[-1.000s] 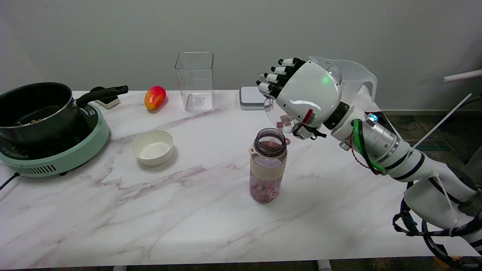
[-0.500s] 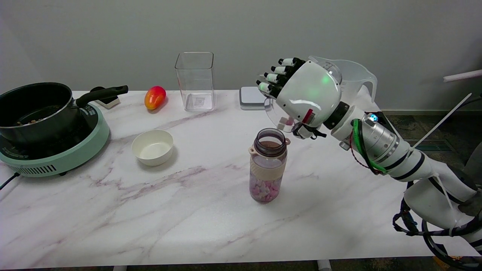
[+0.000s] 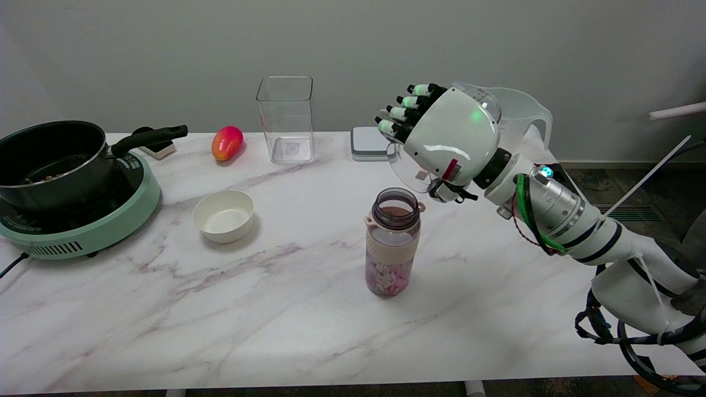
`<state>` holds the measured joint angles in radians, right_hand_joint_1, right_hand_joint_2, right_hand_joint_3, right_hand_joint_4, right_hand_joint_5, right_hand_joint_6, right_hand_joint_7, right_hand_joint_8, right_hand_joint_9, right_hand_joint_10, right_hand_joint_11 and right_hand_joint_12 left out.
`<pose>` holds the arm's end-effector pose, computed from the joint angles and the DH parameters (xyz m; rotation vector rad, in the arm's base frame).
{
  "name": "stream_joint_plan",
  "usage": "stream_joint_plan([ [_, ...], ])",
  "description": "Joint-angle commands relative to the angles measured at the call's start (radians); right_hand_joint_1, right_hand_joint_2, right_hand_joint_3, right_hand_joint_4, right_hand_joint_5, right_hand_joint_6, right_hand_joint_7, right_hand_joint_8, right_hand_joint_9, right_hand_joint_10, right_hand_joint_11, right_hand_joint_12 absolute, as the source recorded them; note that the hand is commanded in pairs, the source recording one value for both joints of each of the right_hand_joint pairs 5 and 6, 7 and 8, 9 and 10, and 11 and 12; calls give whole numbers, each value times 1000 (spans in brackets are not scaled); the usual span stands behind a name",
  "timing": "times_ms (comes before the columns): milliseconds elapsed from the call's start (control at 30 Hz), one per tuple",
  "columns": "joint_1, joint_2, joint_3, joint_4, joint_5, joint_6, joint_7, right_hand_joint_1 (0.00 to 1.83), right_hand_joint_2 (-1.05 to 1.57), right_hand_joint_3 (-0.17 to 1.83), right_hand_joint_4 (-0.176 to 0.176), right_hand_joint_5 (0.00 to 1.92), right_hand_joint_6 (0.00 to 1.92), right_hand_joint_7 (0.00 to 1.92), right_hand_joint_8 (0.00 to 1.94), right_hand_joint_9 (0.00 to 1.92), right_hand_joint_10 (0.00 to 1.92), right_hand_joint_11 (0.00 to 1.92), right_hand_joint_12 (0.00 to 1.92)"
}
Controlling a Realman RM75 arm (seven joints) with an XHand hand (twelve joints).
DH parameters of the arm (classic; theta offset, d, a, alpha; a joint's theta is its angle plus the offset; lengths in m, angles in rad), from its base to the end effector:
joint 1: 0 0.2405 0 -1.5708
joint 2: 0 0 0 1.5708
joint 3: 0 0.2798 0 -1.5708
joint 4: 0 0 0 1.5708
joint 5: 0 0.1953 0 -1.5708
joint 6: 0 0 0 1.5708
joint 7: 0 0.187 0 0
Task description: Pour the contents of the measuring cup into the bottle.
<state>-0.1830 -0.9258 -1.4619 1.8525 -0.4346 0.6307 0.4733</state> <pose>-0.1325 -0.2888 0.2827 1.9605 0.9933 -0.0153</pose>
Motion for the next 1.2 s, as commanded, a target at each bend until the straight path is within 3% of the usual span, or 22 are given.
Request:
stream_joint_plan([
  [33,8,3,2,2,-23,6,0,1404,1220,393,0,1663,1663,1596,1596,1457,1457,1279,1279],
  [1200,14,4,1,6,-39,36,-16,1401,1237,379,0,1666,1666,1609,1609,1470,1470,1287,1287],
])
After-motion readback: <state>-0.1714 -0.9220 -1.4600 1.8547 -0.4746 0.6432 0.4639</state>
